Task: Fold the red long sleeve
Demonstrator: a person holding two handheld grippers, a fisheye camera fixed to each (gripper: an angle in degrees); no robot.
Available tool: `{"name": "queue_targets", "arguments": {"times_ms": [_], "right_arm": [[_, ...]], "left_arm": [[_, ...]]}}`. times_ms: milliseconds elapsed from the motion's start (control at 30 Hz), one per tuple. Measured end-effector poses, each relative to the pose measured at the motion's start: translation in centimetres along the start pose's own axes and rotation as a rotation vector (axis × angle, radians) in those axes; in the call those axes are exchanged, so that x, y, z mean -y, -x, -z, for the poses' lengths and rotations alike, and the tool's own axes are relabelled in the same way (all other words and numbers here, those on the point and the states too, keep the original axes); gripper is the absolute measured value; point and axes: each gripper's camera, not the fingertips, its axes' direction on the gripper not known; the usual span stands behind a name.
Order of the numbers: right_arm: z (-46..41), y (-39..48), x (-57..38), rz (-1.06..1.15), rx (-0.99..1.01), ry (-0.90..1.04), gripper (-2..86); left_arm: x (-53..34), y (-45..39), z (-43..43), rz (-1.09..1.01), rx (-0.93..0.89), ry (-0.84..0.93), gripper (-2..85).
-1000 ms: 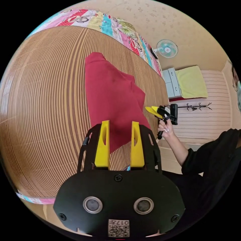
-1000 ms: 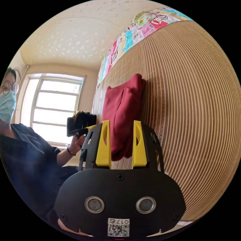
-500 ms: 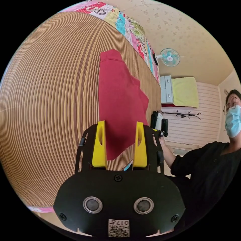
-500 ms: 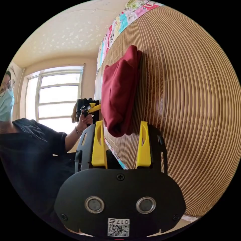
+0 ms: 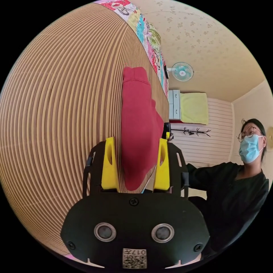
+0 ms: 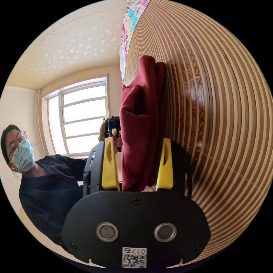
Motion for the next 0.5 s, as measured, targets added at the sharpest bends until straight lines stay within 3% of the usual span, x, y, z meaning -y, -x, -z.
{"name": "queue_targets", "arguments": {"times_ms": [100,333,433,500], "right_arm": [[-2.6,0.3,1.6,0.006,-0.034,0.097,18.9],[-7.9,2.0,2.4,-0.025,-0.121,0.084,16.1],[-14.1,3.6,2.2,-0.026,-0.117,0.094,15.8],[-18.7,4.7,2.1,-0.029,-0.108,0.084,15.7]], "left_arm": [[1.0,-0.5,-4.7,0.007,0.023,0.142,17.2],[-2.7,-0.4,-4.4,0.043,0.143,0.113,13.7],[-6.7,1.0,-0.3,0.076,0.207,0.046,14.2],[-10.9,-0.8,4.9,0.064,0.434,-0.112,14.6]]}}
